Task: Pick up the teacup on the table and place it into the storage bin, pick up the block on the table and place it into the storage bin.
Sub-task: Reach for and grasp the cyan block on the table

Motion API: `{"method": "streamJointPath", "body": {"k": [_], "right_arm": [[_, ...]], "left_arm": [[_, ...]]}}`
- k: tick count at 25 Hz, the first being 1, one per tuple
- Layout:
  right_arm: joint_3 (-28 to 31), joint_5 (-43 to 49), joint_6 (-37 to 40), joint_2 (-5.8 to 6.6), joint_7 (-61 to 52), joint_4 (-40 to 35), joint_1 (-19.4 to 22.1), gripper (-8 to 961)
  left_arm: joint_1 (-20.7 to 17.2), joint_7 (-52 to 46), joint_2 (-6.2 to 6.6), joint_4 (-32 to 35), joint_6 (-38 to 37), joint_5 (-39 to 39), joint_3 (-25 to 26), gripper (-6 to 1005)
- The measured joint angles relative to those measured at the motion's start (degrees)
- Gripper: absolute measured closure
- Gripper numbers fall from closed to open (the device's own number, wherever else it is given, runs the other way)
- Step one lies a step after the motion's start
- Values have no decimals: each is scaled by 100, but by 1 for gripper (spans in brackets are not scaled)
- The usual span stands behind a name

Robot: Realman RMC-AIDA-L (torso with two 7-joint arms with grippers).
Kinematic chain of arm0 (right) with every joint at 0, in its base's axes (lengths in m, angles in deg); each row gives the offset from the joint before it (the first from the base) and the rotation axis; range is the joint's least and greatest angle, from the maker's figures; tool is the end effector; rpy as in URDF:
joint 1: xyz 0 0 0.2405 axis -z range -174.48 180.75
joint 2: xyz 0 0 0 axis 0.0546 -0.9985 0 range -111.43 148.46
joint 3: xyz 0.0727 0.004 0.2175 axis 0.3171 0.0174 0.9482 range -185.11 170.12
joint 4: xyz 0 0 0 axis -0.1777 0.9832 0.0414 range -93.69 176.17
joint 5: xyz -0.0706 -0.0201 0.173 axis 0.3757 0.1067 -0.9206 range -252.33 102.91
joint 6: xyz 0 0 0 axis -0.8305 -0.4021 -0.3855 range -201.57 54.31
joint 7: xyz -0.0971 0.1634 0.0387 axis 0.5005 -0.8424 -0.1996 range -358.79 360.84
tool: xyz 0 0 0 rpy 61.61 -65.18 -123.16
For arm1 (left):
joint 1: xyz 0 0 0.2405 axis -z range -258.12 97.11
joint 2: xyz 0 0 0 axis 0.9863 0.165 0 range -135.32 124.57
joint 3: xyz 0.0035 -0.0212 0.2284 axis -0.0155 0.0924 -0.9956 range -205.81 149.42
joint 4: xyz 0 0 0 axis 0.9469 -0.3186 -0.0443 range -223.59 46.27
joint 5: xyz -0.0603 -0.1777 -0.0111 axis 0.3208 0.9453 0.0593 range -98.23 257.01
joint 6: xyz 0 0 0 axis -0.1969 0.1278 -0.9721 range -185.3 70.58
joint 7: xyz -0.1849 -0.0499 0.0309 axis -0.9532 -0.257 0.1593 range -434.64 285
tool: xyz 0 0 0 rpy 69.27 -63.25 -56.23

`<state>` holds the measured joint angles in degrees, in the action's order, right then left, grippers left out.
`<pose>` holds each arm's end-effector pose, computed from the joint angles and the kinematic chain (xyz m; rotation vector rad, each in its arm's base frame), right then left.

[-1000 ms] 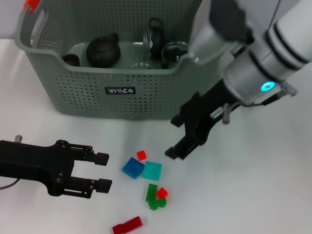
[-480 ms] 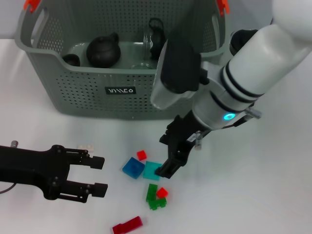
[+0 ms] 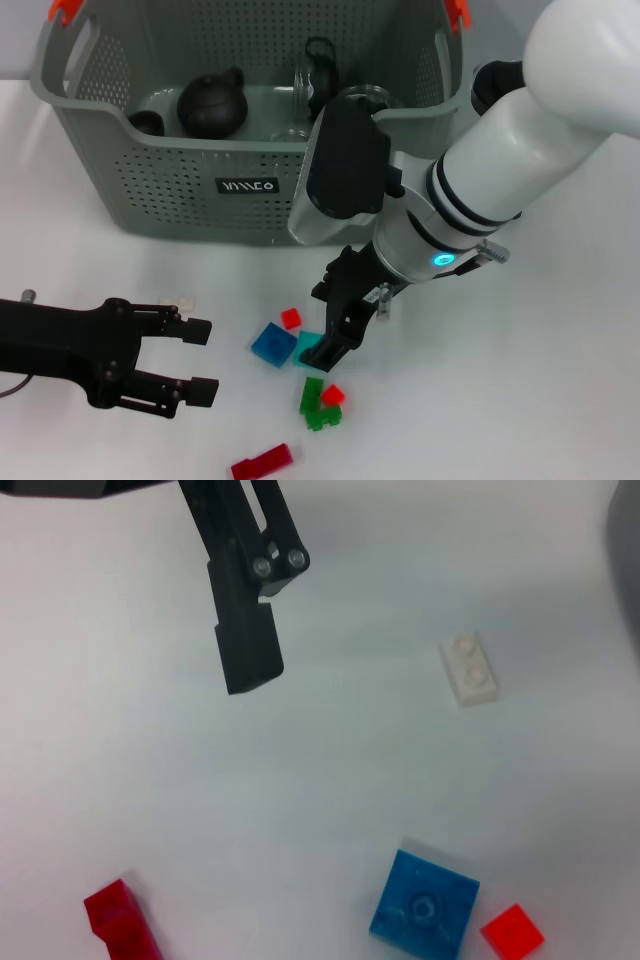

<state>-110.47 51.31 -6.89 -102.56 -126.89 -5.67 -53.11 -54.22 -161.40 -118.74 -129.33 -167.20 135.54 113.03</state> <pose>0.1118 0.3224 -0.1543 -3.0382 0.2121 -0.4917 -0.2335 0.2488 0.0012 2.9366 0.8030 0.5971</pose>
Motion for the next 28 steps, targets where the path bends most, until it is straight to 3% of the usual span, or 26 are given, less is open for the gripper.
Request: {"method": "streamJointPath", "body": {"k": [12,28], "right_arm": [[-395,-106,-500,-21,-4,169,39,65],[-634,-166,-623,-31,-5,290,49,67]], "left_arm": [[26,1,-4,12,47,1,2,141],[26,-8,-30,7,60,1,1,142]]}}
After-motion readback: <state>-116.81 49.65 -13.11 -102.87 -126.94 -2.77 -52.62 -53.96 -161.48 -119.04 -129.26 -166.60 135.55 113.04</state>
